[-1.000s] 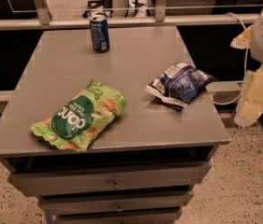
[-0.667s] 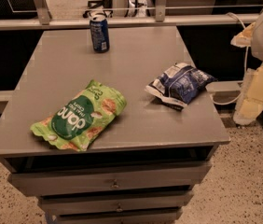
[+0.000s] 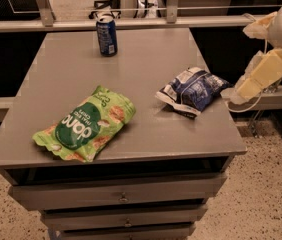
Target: Move pepsi can near green rice chip bag
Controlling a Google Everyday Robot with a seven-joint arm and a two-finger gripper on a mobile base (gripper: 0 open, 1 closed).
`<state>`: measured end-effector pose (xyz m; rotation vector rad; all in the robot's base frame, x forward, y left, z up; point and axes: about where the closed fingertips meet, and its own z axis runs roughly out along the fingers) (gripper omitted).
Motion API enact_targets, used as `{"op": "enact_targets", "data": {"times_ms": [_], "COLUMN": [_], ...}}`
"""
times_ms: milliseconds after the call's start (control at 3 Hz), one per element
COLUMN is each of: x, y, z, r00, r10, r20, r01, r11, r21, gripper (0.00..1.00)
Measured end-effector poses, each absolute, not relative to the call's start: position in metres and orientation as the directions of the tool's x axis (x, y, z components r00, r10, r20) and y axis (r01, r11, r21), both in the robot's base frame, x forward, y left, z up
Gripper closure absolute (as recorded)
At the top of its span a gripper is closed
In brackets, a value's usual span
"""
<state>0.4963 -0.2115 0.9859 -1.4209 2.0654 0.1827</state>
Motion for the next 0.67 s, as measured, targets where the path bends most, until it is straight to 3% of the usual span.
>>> {"op": "enact_targets", "data": {"times_ms": [667], "x": [0.552], "y": [-0.206], "z": [0.975], "r00": [-0.2], "r10": [-0.576], "r20": [-0.793], "r01": [-0.863], "r11": [0.487], "r21": [-0.136], "gripper": [0.0]}}
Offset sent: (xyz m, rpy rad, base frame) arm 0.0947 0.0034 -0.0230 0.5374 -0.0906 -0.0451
